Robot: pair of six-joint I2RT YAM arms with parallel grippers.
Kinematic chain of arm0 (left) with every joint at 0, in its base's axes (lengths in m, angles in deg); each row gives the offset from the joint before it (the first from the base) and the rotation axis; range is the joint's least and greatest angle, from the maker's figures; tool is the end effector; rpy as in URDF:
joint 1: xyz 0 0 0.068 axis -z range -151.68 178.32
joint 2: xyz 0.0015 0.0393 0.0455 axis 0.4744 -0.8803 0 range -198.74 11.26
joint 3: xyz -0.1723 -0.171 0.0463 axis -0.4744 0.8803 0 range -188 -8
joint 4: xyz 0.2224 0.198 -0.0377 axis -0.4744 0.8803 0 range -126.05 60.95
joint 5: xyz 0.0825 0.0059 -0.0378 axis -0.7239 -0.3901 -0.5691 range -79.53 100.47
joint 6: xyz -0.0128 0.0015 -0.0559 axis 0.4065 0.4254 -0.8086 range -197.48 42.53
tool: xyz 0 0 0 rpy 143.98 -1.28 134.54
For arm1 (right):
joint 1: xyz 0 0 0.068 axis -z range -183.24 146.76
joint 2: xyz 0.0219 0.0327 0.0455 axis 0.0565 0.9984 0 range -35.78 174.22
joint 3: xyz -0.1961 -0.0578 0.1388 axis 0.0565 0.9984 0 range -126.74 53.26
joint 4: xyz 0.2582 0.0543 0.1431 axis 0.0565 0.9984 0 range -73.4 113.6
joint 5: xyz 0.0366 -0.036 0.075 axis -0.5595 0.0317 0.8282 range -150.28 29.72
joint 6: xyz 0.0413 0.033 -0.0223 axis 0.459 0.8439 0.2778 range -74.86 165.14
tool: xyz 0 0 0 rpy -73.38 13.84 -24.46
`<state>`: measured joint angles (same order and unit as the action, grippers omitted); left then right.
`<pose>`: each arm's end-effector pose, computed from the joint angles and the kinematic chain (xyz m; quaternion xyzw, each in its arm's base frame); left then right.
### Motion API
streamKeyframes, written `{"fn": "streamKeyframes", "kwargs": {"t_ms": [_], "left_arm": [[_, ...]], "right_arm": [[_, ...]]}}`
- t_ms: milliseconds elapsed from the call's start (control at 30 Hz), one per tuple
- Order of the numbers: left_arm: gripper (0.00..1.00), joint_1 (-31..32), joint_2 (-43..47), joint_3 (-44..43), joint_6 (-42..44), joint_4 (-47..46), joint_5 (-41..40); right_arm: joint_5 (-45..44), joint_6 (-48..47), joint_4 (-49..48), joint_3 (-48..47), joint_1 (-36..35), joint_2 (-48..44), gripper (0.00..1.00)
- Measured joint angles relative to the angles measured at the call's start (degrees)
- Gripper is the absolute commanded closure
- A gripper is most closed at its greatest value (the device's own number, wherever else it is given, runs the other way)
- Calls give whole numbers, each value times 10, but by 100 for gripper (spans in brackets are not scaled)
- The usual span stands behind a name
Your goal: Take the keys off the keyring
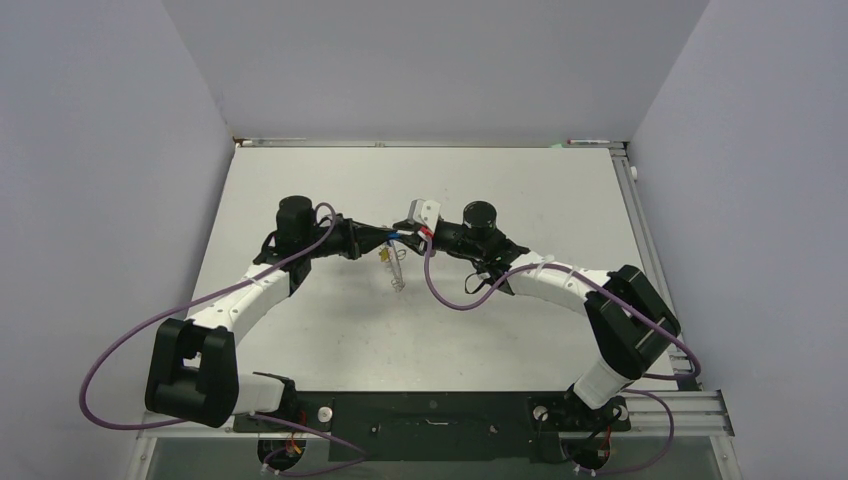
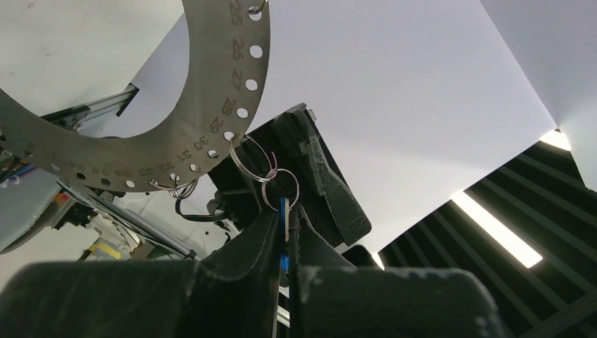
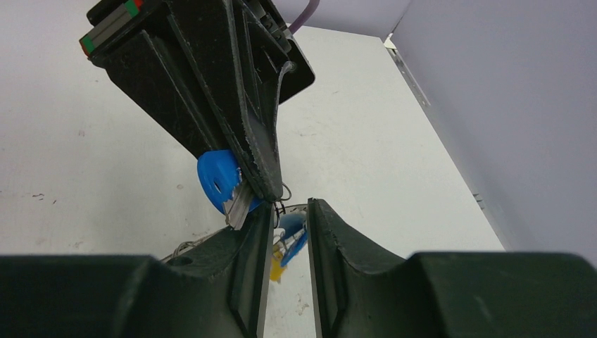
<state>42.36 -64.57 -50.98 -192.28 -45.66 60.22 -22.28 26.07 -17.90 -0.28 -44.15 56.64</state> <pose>0.3094 -0.1094 0.1994 0.4360 -0.6613 0.6019 0.1014 0.2828 0.2782 0.2097 -0.5384 0.4901 0.3562 0.5857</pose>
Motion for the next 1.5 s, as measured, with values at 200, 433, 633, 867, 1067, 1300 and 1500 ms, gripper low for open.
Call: {"fn": "streamKeyframes", "kwargs": {"t_ms": [200, 433, 633, 867, 1067, 1300, 1500], "left_arm": [[100, 0, 0, 0, 0, -1, 1], [100, -9, 2, 0, 0, 0, 2], [100, -22, 8, 3, 4, 0, 2], [100, -27, 14, 16, 7, -1, 2], [100, -26, 14, 16, 7, -8, 3], [100, -26, 19, 16, 7, -19, 10], [100, -25, 19, 16, 7, -18, 11]], "right_arm": [[14, -13, 14, -5, 0, 0, 95], [18, -12, 16, -6, 0, 0, 95], [17, 28, 7, -6, 8, -2, 95], [23, 102, -7, -6, 28, -12, 95], [24, 153, -31, -3, 30, -27, 95], [13, 216, -72, 15, 30, -32, 95], [-9, 238, -112, 53, 26, -32, 95]]}}
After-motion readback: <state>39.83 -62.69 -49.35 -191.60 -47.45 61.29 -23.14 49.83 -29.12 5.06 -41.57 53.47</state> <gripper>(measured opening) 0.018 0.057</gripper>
